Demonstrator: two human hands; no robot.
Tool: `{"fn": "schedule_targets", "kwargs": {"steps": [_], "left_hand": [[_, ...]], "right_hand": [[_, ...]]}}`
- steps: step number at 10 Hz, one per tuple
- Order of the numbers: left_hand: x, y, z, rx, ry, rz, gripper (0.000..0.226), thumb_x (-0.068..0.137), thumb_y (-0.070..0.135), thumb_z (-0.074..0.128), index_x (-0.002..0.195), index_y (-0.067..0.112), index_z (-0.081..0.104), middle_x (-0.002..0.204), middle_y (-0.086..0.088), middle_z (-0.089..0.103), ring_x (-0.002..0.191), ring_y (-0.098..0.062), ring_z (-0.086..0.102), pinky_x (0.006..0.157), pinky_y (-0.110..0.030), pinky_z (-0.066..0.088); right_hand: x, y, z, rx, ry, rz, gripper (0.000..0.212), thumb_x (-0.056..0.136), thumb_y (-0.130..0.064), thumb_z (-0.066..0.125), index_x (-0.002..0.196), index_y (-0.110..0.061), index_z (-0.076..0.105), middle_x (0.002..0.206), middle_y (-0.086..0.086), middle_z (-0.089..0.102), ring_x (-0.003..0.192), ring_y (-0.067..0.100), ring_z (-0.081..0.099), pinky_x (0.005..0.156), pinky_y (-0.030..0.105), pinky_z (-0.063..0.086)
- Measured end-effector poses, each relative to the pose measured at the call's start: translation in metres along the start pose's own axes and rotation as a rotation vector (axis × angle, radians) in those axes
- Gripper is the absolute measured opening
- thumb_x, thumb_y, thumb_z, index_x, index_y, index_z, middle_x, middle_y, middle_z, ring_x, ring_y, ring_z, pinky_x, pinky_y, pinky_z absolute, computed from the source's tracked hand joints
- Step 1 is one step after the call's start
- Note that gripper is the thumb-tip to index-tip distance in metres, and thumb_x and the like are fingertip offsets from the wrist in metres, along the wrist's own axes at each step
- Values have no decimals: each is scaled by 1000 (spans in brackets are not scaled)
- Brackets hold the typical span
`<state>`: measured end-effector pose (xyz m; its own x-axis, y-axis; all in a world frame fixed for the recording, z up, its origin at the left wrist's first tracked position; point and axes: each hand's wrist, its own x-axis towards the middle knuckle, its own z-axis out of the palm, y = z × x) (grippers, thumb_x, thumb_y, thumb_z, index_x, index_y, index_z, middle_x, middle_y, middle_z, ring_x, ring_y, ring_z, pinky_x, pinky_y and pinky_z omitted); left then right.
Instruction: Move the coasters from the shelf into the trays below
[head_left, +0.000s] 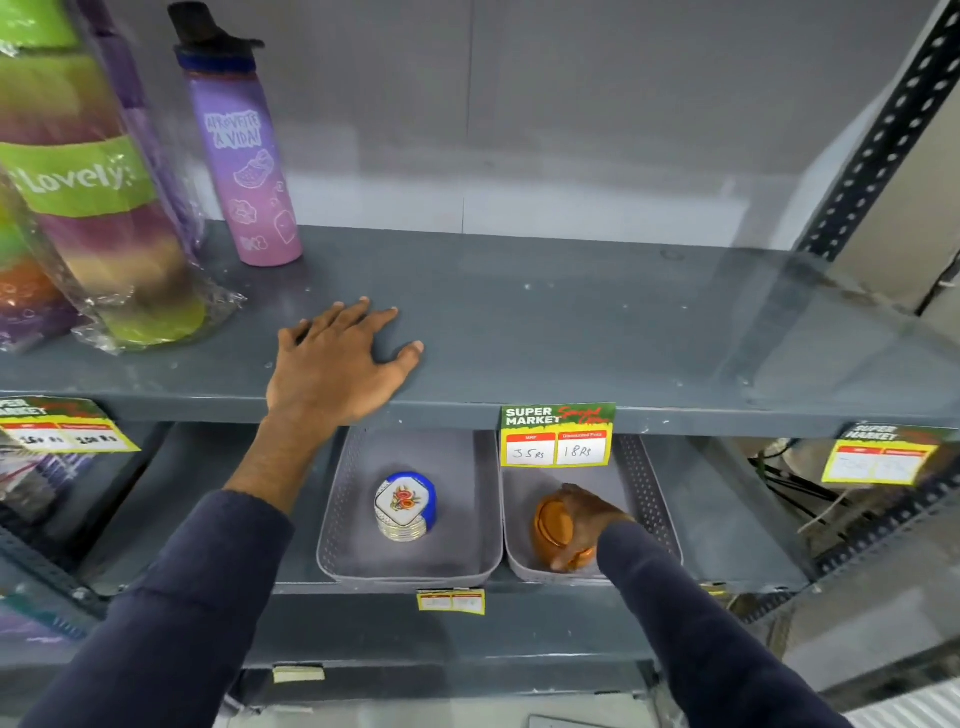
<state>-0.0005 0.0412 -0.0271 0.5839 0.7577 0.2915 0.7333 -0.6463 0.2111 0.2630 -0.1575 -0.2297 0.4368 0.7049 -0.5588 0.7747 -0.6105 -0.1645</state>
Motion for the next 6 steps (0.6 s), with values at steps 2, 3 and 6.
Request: {"fn": "schedule_targets", "kwargs": {"steps": [2, 3, 6], "left_hand": [[0, 0, 0, 15, -2, -1, 73, 84, 77, 28, 147, 42, 38, 162, 10, 29, 149, -13, 21, 114, -44, 15], [1, -1, -1, 12, -3, 1, 73, 84, 77, 27, 147, 43, 38, 162, 10, 29, 149, -13, 21, 114, -45, 15], [1, 0, -7, -7, -51, 6, 76, 82, 79, 24, 148, 42, 37, 162, 8, 29, 149, -16, 22, 114, -49, 14]], "right_hand": [[5, -6, 5, -120, 35, 89, 107, 68, -23, 94, 155, -10, 32, 151, 11, 41, 139, 34, 49, 110, 40, 49], [4, -6, 5, -108, 43, 99, 107, 70, -21, 93, 156, -12, 31, 152, 11, 41, 140, 34, 48, 110, 39, 49], [-24, -16, 12, -41, 147, 73, 118, 74, -26, 89, 162, -16, 11, 163, 8, 27, 150, 33, 34, 121, 47, 35]]}}
